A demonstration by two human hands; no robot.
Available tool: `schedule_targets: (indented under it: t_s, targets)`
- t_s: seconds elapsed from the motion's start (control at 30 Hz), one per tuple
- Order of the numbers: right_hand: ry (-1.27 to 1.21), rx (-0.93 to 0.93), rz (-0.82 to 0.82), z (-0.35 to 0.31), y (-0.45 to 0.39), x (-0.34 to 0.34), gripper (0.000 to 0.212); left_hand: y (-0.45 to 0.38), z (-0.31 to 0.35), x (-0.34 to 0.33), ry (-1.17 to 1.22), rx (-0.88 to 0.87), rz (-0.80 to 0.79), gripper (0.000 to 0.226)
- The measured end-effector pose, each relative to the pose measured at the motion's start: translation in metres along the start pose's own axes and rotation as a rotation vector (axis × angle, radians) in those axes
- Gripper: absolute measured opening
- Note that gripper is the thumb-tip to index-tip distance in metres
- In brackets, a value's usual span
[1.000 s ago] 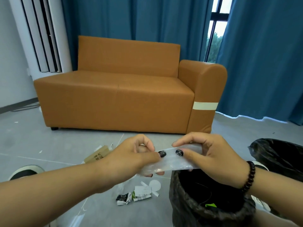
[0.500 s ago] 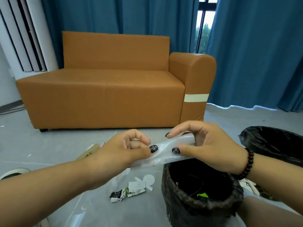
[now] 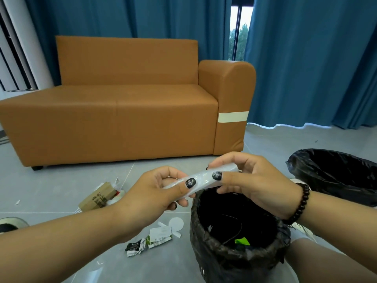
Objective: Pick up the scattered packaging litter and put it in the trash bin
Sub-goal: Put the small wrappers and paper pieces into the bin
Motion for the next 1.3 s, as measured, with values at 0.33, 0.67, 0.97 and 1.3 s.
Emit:
schedule_targets:
  t_s: [0.33, 0.67, 0.97, 1.3]
  targets:
    - [0.035, -0.048, 0.460, 0.020, -0.003, 0.038, 0.031, -0.031, -0.020, -0.031, -0.142, 0.136, -0.117, 0.020]
    - [0.845, -0.071, 0.309, 0.085, -0.024, 0.053, 0.016, -0.037, -0.069, -0.024, -0.288, 0.311, -0.093, 0.010]
    - [1.217, -0.158, -0.091, 0.160, -0.047, 0.037, 0.027, -0.020, -0.095, 0.004, -0.338, 0.419, -0.180, 0.010]
    - [1.517, -0.279, -0.332, 0.171, -0.059, 0.034, 0.028, -0.008, -0.108, 0.042, -0.314, 0.487, -0.076, 0.013]
Point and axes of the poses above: each hand's wrist, its own y-axis away from the middle knuckle, its own x-axis out of the back of the hand, z = x × y, the point moved 1 cm from there along -y, towards the middle knuckle
